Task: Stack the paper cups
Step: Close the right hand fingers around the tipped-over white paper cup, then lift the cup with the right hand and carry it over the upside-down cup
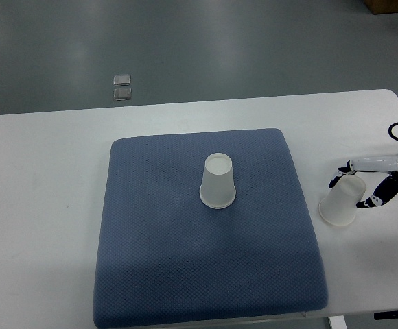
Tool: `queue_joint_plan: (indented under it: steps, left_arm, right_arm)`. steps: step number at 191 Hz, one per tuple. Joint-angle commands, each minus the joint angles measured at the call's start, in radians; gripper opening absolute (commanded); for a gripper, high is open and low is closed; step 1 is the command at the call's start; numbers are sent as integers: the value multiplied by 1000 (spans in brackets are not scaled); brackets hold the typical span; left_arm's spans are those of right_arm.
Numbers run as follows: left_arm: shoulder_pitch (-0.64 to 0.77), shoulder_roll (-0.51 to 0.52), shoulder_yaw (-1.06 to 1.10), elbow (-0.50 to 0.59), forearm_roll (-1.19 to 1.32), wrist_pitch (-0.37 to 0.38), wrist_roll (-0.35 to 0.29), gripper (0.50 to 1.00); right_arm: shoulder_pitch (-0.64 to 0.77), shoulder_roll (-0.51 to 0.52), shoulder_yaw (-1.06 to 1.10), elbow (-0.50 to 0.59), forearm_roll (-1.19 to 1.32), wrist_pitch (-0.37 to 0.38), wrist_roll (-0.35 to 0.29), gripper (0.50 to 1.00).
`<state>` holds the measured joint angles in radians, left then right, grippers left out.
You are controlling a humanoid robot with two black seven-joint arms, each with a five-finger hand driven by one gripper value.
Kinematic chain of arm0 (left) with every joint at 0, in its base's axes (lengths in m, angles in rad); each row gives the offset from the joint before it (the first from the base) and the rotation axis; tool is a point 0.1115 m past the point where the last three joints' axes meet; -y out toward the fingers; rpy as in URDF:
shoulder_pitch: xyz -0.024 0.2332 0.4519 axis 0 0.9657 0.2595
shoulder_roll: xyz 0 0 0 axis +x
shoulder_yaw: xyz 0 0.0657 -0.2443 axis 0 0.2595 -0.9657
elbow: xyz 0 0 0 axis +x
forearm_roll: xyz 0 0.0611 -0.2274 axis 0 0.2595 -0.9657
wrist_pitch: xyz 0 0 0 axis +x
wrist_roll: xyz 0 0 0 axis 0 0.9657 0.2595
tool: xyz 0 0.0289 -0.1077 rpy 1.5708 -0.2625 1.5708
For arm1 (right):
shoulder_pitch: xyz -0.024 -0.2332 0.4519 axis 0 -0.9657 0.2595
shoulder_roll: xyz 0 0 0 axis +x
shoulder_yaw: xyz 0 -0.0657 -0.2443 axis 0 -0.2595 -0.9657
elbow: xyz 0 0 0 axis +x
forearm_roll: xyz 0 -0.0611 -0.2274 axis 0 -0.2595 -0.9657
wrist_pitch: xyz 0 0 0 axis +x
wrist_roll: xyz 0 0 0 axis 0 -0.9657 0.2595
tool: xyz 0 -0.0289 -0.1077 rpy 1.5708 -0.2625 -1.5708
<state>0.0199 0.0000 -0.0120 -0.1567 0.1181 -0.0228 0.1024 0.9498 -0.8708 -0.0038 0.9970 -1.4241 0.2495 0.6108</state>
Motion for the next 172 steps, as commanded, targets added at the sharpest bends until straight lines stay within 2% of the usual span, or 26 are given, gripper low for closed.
queue_joint_plan:
  steps: [1, 39, 73, 104, 117, 172]
  left_arm:
    - [0, 0, 0, 0, 0, 0, 0, 1000]
    - [0, 0, 0, 0, 0, 0, 0, 1000]
    - [0, 0, 0, -1, 0, 0, 0, 1000]
    - [0, 0, 0, -1, 0, 0, 0, 1000]
    - [0, 0, 0, 0, 0, 0, 0, 1000]
    - [0, 0, 0, 0, 0, 0, 0, 1000]
  right_arm:
    - [27, -7, 7, 0, 4, 8, 0, 723]
    - [132, -7, 7, 2, 5, 66, 0, 723]
    - [282, 24, 8, 11, 11, 212, 0, 711]
    - [322, 121, 82, 12, 11, 316, 0, 676]
    - [334, 141, 133, 12, 11, 358, 0, 676]
    - [383, 305, 298, 11, 13, 361, 0, 676]
